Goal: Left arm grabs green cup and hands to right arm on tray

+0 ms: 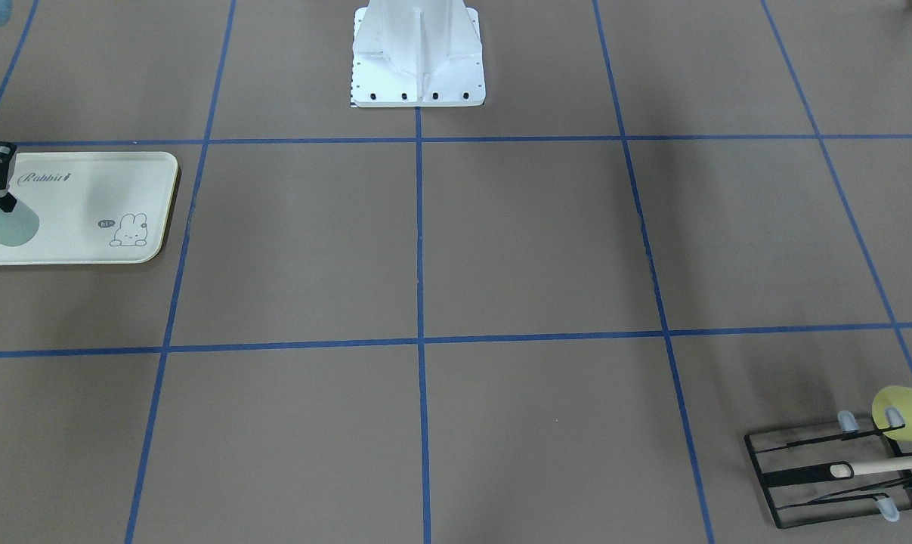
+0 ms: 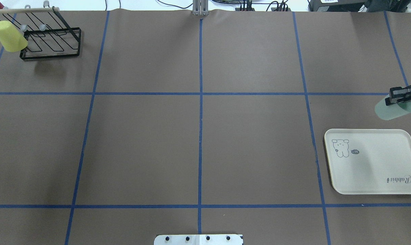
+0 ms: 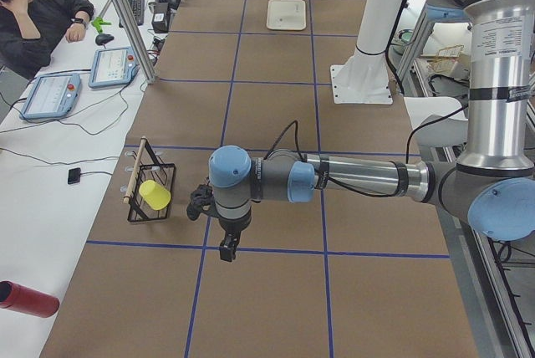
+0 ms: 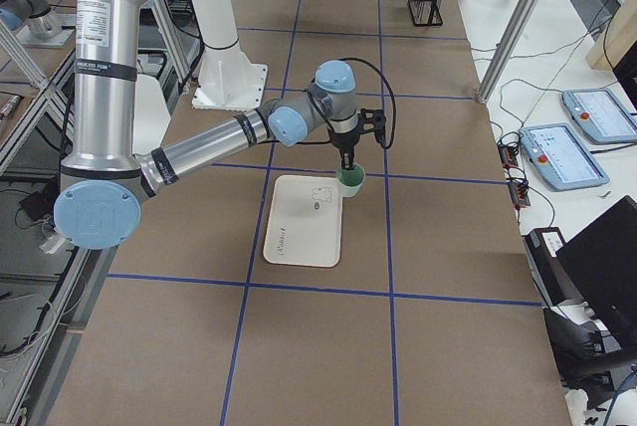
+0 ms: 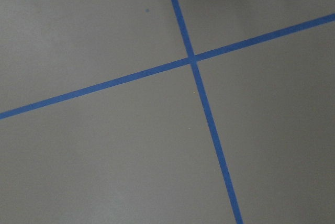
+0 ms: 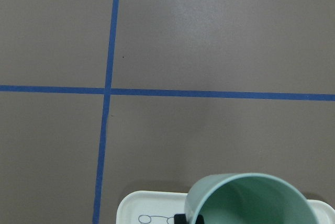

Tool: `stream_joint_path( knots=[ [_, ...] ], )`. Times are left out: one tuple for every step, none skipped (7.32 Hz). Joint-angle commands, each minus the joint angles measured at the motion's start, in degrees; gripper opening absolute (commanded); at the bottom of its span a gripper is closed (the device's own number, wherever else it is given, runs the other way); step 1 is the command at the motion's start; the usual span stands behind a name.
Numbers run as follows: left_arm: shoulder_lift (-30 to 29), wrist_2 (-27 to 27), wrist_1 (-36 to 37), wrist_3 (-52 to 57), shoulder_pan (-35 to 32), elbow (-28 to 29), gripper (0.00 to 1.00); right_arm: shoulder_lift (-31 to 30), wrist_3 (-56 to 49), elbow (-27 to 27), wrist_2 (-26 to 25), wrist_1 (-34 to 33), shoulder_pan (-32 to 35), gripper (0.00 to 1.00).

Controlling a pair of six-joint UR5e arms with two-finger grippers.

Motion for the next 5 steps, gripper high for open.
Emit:
stream_joint_path(
  knots=[
    [0.1,-5.1,-0.3,-4.5,-1.4,1.2,1.00,-3.2,0.7,0.2,-1.4,2.6,-2.4,0.00],
    [0.0,-5.2,-0.3,-4.6,-1.3,1.2,1.00,-5.3,1.1,0.3,-2.9,5.3,-4.5,0.00],
    [0.0,-5.4,-0.3,-4.6,-1.3,1.1,1.00,-6.0,2.7,0.9,-3.7,5.4,-6.9,0.00],
    [0.0,-5.4,-0.3,-4.8,-1.3,1.2,1.00,-6.0,5.6,1.0,-7.9,5.4,-11.8,0.00],
    [-0.2,-5.4,-0.3,-5.0,-1.3,1.1,1.00,-6.0,10.7,1.0,-11.8,6.8,-16.1,0.00]
  ],
)
